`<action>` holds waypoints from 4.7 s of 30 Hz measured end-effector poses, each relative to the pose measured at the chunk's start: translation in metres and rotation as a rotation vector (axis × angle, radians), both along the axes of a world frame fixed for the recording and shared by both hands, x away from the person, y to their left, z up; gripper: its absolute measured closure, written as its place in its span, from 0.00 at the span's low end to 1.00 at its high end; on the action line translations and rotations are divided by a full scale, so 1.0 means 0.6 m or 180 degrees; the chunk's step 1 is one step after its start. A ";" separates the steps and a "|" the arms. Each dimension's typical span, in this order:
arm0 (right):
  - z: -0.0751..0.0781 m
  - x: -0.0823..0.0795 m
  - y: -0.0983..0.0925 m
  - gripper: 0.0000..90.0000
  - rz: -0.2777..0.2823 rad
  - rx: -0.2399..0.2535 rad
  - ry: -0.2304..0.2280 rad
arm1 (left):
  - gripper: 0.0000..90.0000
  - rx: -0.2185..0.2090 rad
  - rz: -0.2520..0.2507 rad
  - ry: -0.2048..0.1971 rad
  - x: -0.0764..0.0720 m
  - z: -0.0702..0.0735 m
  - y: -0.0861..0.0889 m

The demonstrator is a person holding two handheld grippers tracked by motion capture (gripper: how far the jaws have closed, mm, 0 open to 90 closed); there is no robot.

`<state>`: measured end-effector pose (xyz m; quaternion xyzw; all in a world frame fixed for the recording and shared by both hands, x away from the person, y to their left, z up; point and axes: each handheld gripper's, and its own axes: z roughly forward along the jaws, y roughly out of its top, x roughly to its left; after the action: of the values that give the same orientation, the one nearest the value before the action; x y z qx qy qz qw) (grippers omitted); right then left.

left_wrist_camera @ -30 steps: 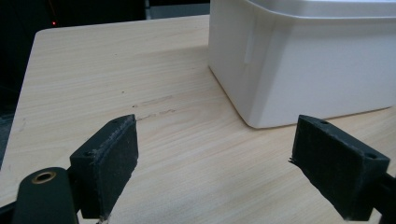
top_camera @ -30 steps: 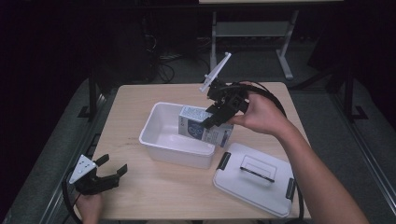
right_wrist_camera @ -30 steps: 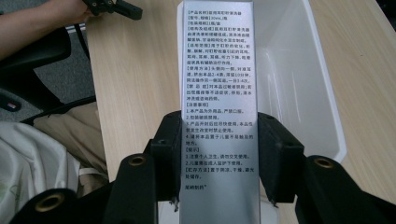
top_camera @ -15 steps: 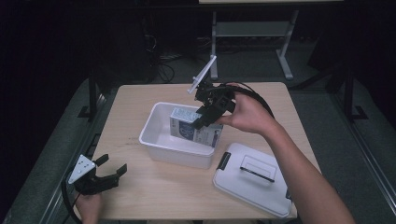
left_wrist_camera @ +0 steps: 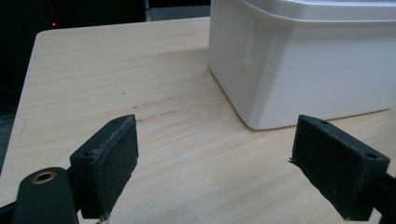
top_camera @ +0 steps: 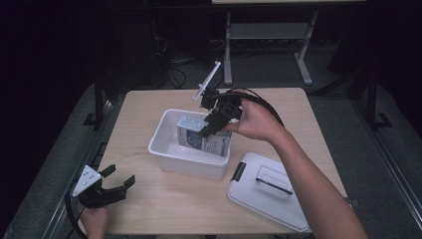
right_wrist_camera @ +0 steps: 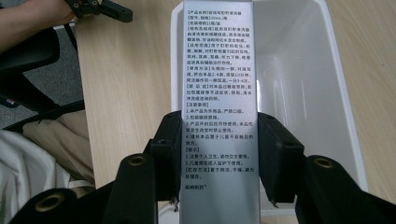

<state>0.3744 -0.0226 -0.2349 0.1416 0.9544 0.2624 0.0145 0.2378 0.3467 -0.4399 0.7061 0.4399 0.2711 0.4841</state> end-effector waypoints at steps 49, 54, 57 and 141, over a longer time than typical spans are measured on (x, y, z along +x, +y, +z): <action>-0.081 0.021 0.043 0.61 0.0064 -0.0186 0.0137 | 0.15 -0.0031 0.0000 -0.0017 0.000 0.000 0.000; -0.093 0.025 0.041 0.61 0.0055 -0.0205 0.0158 | 0.15 -0.0028 0.0000 -0.0011 0.000 0.000 0.002; -0.100 0.026 0.041 0.61 0.0046 -0.0190 0.0171 | 0.15 -0.0033 -0.0003 -0.0011 0.000 0.000 0.001; -0.161 0.024 0.010 0.60 -0.0070 -0.0181 0.0362 | 0.15 -0.0008 -0.0024 -0.0008 0.000 0.001 -0.002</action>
<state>0.3888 -0.0168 -0.3314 0.1663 0.9591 0.2265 -0.0329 0.2379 0.3455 -0.4393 0.7068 0.4370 0.2696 0.4866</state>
